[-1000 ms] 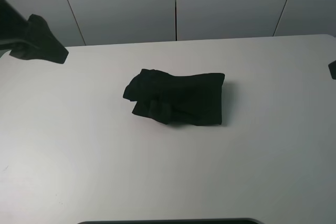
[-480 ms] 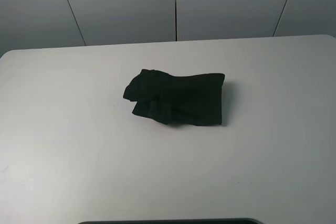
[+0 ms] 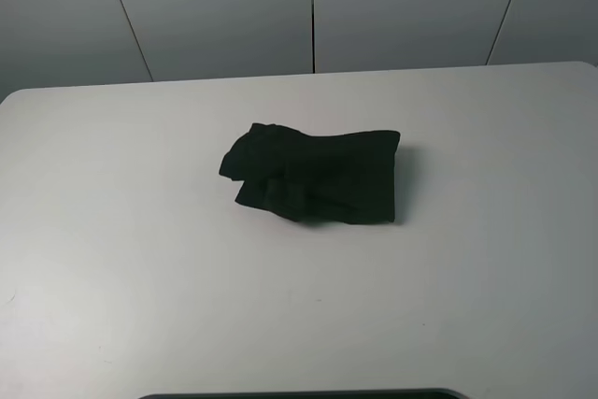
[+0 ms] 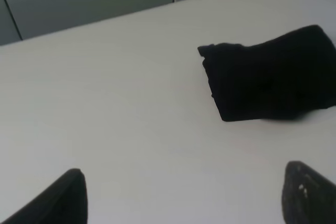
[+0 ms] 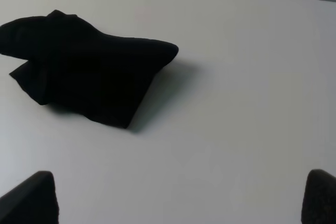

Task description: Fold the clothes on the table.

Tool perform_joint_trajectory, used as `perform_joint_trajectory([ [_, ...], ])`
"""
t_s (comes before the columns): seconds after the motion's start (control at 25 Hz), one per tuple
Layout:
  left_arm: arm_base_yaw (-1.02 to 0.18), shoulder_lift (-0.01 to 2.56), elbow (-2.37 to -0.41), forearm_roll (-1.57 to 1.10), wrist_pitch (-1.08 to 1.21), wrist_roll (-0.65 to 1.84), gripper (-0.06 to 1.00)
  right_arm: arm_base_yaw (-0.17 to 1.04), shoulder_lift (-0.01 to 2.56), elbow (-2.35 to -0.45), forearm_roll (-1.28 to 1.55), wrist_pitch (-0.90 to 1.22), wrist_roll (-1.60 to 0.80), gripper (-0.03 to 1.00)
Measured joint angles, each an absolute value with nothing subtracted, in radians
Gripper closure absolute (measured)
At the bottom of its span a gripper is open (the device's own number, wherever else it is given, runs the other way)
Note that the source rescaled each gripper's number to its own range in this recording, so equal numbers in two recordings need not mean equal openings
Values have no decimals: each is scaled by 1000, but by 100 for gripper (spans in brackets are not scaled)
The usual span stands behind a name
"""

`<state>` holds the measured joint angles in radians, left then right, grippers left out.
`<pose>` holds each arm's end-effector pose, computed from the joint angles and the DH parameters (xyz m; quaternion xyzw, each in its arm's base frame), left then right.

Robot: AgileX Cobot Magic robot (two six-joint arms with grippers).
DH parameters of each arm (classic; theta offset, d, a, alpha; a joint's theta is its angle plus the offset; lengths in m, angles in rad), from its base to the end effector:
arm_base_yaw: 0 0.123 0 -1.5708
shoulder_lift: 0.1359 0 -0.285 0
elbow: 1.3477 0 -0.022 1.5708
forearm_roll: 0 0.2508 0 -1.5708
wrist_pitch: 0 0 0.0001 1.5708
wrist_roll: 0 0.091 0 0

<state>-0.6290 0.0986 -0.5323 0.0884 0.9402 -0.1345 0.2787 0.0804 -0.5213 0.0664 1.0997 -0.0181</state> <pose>0.0138 -0.0020 0.2962 0.2074 0.8119 -0.1617 0.5212 0.0020 0.0062 0.2804 -0.1306 0.8675 0.0951 0.4704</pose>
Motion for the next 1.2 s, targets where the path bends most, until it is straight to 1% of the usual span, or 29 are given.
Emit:
perform_joint_trajectory([
  [0.32, -629, 5, -532, 87, 949, -137, -3, 279, 8, -514, 88, 1097, -37, -3],
  [0.52, -629, 0, -532, 83, 1095, -146, -3, 279, 1, -514, 88, 1097, -37, -3],
  [1.08, -629, 0, -511, 91, 1090, -121, -3, 279, -1, -514, 98, 1097, -37, -3],
  [1.2, -594, 0, -511, 91, 1090, -121, -3, 279, -1, -514, 98, 1097, -37, -3],
])
